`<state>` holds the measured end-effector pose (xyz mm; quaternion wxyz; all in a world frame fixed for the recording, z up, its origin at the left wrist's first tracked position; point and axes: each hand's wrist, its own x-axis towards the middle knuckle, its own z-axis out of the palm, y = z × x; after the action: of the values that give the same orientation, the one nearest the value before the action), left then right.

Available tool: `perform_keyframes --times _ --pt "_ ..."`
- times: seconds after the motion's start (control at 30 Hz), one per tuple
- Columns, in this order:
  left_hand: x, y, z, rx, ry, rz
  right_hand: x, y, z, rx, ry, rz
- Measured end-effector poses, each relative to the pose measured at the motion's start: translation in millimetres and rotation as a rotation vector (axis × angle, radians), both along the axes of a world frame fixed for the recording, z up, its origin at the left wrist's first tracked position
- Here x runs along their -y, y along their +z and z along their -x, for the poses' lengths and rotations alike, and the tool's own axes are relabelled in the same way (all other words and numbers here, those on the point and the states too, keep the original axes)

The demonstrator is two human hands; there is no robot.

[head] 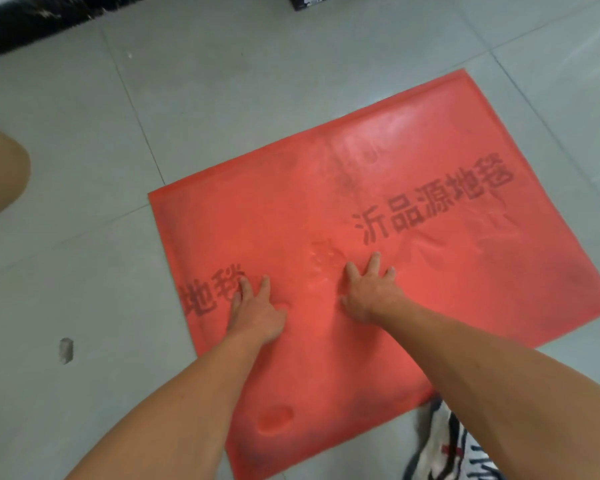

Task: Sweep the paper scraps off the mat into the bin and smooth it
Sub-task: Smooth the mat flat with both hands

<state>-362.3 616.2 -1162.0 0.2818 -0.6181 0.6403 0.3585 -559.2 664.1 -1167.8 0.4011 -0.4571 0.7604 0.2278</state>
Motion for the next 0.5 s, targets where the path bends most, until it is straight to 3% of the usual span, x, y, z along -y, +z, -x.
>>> perform_keyframes --times 0.17,0.5 --pt "-1.5 3.5 -4.8 -0.036 -0.028 -0.042 -6.3 11.6 3.6 -0.043 -0.06 0.091" --pt "-18.8 12.4 12.2 -0.096 0.056 -0.126 27.0 27.6 -23.2 0.021 0.179 0.111"
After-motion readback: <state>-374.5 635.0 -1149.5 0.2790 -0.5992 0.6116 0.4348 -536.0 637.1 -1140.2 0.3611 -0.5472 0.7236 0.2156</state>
